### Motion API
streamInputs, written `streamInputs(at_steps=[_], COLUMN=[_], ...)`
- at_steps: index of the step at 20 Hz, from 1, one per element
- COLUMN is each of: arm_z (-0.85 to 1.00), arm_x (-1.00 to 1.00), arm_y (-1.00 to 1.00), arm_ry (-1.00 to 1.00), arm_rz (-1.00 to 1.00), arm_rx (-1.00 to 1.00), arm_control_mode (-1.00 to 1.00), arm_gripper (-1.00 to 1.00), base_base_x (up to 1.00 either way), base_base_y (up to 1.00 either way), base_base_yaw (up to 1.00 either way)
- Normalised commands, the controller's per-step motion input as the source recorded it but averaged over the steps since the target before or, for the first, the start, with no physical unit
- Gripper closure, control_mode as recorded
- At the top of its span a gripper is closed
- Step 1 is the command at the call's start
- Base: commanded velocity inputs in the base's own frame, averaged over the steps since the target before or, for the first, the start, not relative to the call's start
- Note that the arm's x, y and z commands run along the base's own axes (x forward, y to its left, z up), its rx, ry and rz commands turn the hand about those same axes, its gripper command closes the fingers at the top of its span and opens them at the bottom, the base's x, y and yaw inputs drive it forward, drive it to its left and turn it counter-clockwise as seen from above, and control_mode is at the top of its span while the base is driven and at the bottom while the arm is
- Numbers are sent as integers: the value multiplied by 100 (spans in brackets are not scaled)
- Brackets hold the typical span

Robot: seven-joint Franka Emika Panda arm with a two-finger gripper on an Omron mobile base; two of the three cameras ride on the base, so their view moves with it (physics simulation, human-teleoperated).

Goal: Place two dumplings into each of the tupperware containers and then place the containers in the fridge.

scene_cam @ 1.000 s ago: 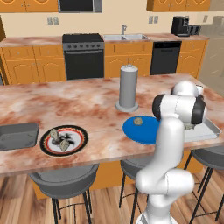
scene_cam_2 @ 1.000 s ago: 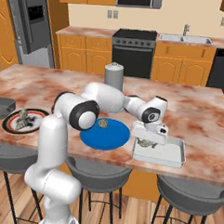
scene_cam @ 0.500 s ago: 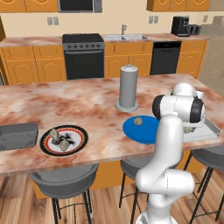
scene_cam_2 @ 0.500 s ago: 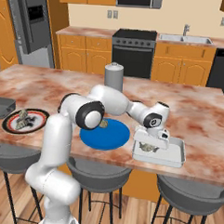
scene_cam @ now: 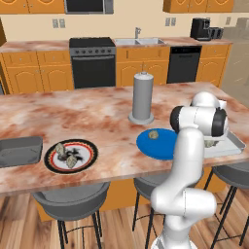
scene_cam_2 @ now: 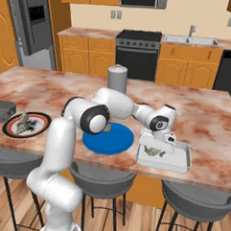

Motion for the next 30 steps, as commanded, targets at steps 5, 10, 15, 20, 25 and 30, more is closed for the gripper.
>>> streamInputs(at_steps=[5, 10, 15, 20, 25, 30], arm_z=[3, 43, 45, 22, 9, 12], arm_x=[0, 0, 0, 0, 0, 0], arm_y=[0, -9, 10, 74, 100, 100], arm_ry=[0, 0, 0, -4, 0, 0], arm_rz=[0, -2, 0, 0, 0, 0], arm_rx=[0, 1, 0, 0, -1, -7], arm_control_mode=[-100, -100, -100, -100, -100, -100], arm_gripper=[-100, -100, -100, -100, -100, -100], base_base_x=[0, 0, 0, 0, 0, 0], base_base_y=[0, 0, 0, 0, 0, 0], base_base_yaw=[0, 0, 0, 0, 0, 0])
